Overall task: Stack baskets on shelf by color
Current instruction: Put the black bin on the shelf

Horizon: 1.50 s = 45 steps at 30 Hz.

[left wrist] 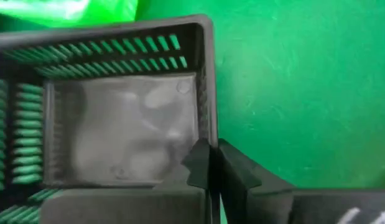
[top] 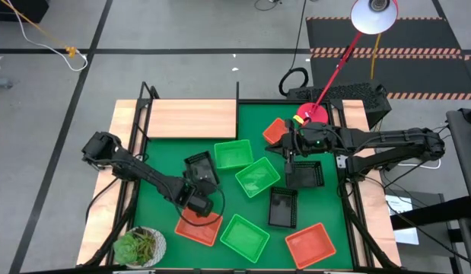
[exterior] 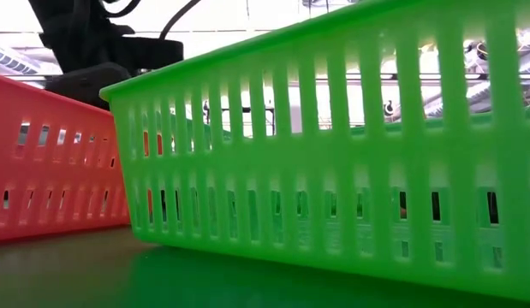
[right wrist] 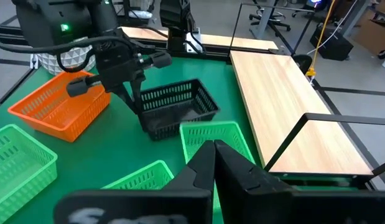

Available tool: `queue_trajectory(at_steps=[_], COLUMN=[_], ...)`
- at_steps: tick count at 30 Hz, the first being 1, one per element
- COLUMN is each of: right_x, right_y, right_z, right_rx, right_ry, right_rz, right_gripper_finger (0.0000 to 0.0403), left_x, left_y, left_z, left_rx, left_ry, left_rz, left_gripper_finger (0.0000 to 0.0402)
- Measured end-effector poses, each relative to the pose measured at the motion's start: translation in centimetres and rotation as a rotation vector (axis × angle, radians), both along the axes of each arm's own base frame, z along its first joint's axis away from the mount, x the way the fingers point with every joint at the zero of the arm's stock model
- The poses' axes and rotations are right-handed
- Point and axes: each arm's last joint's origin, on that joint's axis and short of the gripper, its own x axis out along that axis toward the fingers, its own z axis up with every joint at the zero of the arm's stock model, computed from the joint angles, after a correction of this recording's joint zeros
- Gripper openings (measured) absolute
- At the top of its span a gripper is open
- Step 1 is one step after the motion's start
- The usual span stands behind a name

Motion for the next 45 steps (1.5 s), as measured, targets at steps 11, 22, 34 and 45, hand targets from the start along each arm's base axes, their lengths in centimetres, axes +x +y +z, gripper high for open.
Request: queue_trajectory(at_steps=[11,22,34,45], right_x=[0.0,-0.1,-0.1,-0.1], right_y=[0.0,0.0,0.0,0.0], right_z=[0.0,-0.3,-0.3,-0.3], right_rx=[-0.007,-0.005,-0.047,-0.088], right_ry=[0.002,0.038,0.042,0.044], right_rz=[0.003,0.005,0.024,0.043], right_gripper_finger=[0.0,0.0,0.0,0.0], left_x=[0.5,-2.2,-10.2,-13.7], left_y=[-0.8,0.1,4.6,9.3], left_z=[5.4,12.6,19.4,17.9], left_rx=[0.026,0.203,0.315,0.407], left_ry=[0.149,0.316,0.039,-0.071], left_rz=[-0.107,-0.26,-0.42,-0.44], left_gripper_finger=[0.001,0.001,0.0013,0.0015])
